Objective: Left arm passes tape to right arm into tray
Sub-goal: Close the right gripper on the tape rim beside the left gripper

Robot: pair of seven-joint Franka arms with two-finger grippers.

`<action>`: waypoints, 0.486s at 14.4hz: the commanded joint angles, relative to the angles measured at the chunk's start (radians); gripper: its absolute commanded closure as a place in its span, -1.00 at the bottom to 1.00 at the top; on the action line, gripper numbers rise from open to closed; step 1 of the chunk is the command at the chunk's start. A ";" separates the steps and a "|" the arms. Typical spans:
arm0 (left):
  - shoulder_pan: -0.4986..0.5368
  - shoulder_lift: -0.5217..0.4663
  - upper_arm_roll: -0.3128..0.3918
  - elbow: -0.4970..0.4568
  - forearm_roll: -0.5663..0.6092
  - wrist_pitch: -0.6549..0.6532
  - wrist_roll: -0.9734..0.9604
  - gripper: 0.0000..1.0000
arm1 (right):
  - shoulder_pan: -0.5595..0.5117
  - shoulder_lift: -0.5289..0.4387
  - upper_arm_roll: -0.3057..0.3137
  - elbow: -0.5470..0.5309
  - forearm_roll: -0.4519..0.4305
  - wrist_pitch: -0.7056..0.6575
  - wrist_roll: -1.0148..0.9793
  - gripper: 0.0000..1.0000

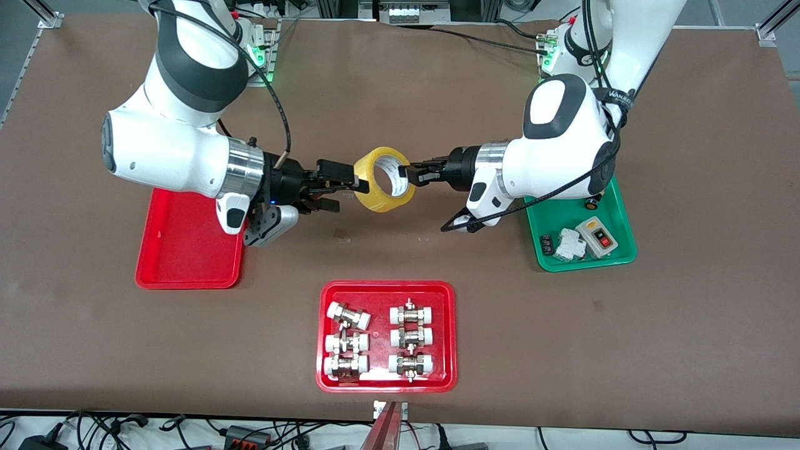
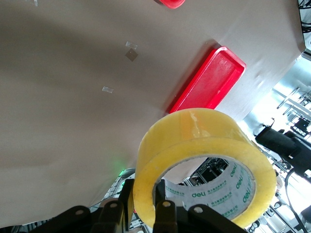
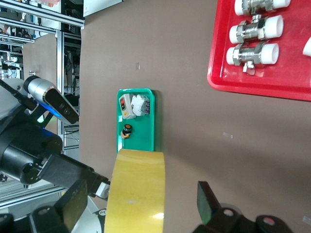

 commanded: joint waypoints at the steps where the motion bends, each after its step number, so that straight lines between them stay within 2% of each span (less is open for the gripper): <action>1: -0.007 0.013 0.001 0.034 -0.027 0.000 -0.013 0.99 | 0.017 0.011 -0.008 0.019 0.016 0.005 0.032 -1.00; 7: -0.006 0.014 0.001 0.034 -0.027 0.000 -0.010 0.99 | 0.034 0.021 -0.007 0.013 0.016 -0.009 0.079 -1.00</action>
